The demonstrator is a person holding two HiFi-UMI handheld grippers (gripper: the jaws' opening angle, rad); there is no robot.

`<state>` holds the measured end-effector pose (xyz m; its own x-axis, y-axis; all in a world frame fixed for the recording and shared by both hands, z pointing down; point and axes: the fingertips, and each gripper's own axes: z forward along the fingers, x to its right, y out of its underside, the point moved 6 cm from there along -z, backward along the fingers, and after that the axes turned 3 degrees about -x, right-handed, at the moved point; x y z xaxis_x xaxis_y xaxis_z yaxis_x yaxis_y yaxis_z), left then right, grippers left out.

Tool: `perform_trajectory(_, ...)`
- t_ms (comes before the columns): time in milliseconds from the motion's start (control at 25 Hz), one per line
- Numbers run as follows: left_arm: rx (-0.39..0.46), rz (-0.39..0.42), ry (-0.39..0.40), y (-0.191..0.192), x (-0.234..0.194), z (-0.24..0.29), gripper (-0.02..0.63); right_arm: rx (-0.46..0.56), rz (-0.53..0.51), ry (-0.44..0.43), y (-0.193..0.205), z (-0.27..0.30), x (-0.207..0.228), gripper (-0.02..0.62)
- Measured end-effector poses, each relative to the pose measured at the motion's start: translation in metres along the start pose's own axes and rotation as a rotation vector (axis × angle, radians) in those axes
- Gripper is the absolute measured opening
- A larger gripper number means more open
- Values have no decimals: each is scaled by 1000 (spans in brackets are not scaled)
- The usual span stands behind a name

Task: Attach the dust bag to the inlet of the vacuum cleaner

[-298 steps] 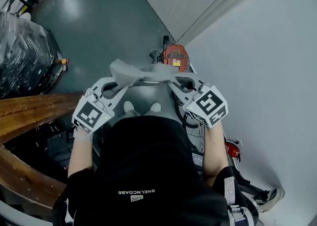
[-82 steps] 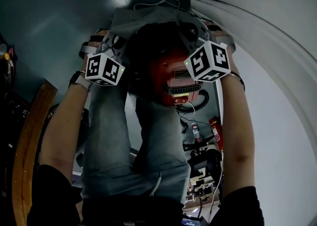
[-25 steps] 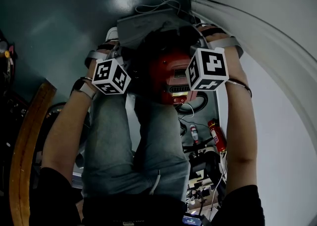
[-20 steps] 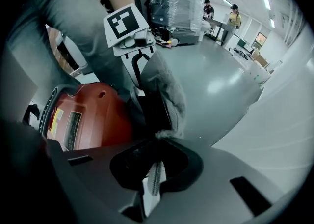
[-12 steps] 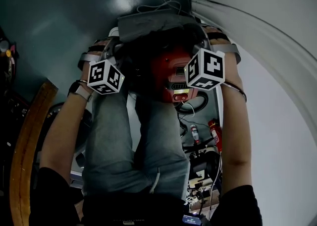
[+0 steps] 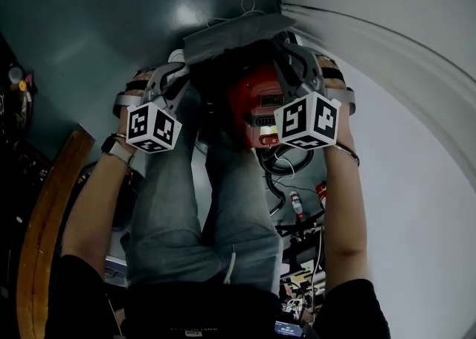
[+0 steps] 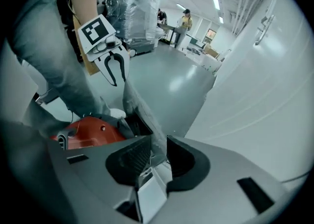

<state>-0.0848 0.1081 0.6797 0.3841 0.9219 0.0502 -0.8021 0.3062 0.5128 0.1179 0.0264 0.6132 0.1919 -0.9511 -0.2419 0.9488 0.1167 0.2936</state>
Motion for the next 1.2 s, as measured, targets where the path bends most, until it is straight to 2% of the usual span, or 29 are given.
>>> perform_trajectory(280, 106, -26, -52, -59, -14, -80, 106, 98, 232, 60, -34, -84, 13, 109)
perform_trajectory(480, 271, -194, -80, -112, -23, -163, 98, 228, 431, 91, -67, -166, 19, 76)
perform_trajectory(720, 454, -258, -155, -174, -45, -245, 58, 421, 608, 170, -99, -258, 49, 41)
perform_trajectory(840, 546, -245, -178, -213, -49, -293, 40, 488, 671, 179, -111, -309, 53, 38)
perform_trajectory(1000, 605, -194, -161, -262, -48, -340, 23, 600, 715, 214, -125, -369, 59, 35)
perform_trajectory(1200, 648, -144, -83, -317, -29, -388, 15, 701, 733, 250, -134, -431, 54, 34)
